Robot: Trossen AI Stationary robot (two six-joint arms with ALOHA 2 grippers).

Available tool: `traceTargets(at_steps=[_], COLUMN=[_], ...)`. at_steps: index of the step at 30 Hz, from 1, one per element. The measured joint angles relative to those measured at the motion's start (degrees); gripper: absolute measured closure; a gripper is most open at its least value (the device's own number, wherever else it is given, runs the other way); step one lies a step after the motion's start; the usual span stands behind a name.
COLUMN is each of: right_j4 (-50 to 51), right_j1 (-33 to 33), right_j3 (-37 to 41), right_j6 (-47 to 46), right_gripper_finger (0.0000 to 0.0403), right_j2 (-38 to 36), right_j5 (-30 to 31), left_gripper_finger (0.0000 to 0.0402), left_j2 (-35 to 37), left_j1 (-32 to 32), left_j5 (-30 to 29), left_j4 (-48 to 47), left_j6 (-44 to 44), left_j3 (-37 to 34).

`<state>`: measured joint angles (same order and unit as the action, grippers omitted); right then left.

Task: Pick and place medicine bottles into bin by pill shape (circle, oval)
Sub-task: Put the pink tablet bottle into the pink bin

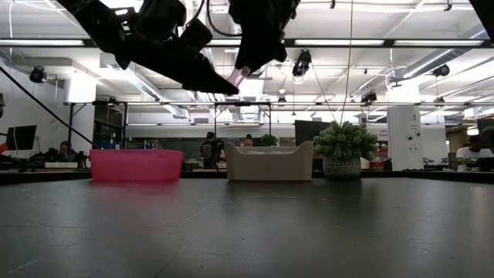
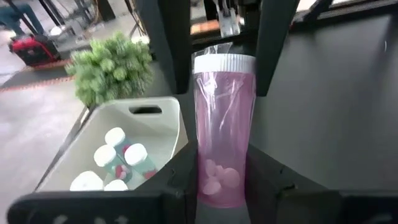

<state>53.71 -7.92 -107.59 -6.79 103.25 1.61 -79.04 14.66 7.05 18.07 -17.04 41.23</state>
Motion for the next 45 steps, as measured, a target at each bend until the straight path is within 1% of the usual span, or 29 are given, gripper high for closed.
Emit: traceTargets(at_steps=[5, 9, 12, 15, 17, 20, 26, 31, 33, 37, 40, 45], right_j4=[0.6, 0.9, -0.8, -5.5, -11.4, -21.4, -46.5, -68.5, -76.2, -85.8, -90.6, -93.8], right_j1=[0.1, 1.0, 2.5, 4.1, 5.0, 5.7, 6.1, 6.1, 6.2, 6.2, 6.2, 6.3], right_j3=[0.0, 1.5, 5.1, 10.9, 16.0, 24.4, 41.0, 51.7, 54.8, 59.0, 60.3, 60.3], right_j6=[0.6, 1.8, 2.5, 4.0, 5.3, 7.1, 11.8, 14.4, 14.9, 14.6, 13.8, 14.2], right_gripper_finger=[0.0205, 0.0201, 0.0200, 0.0200, 0.0200, 0.0200, 0.0200, 0.0200, 0.0200, 0.0200, 0.0200, 0.0200], right_j2=[-4.1, -9.0, -12.7, -16.5, -18.9, -22.1, -26.1, -26.4, -26.2, -25.7, -24.3, -20.7], right_j5=[0.1, 0.4, 3.3, 5.9, 6.0, 6.0, 6.0, 6.0, 5.9, 5.5, 4.4, 4.0], left_gripper_finger=[0.0317, 0.0314, 0.0312, 0.0311, 0.0311, 0.0310, 0.0309, 0.0309, 0.0309, 0.0309, 0.0309, 0.0309], left_j2=[0.5, 1.1, 1.6, 2.0, 2.0, 2.0, 2.1, 2.1, 2.0, 2.0, 1.9, 1.6], left_j1=[0.0, 0.0, 0.0, 0.0, -0.1, 0.0, 0.0, -0.1, -0.1, -0.1, -0.1, -0.1], left_j5=[0.1, 1.0, 4.9, 9.8, 12.3, 14.1, 14.6, 14.5, 14.5, 14.5, 14.5, 14.5], left_j4=[2.6, 3.2, 6.4, 12.8, 18.0, 21.8, 22.3, 23.0, 23.1, 23.1, 23.5, 23.8], left_j6=[-0.1, -0.2, 0.1, 0.5, 2.1, 4.3, 4.7, 4.8, 4.8, 5.0, 5.2, 5.2], left_j3=[-0.6, -0.7, -1.6, -3.7, -5.0, -5.4, -5.4, -5.4, -5.4, -5.4, -5.4, -5.4])
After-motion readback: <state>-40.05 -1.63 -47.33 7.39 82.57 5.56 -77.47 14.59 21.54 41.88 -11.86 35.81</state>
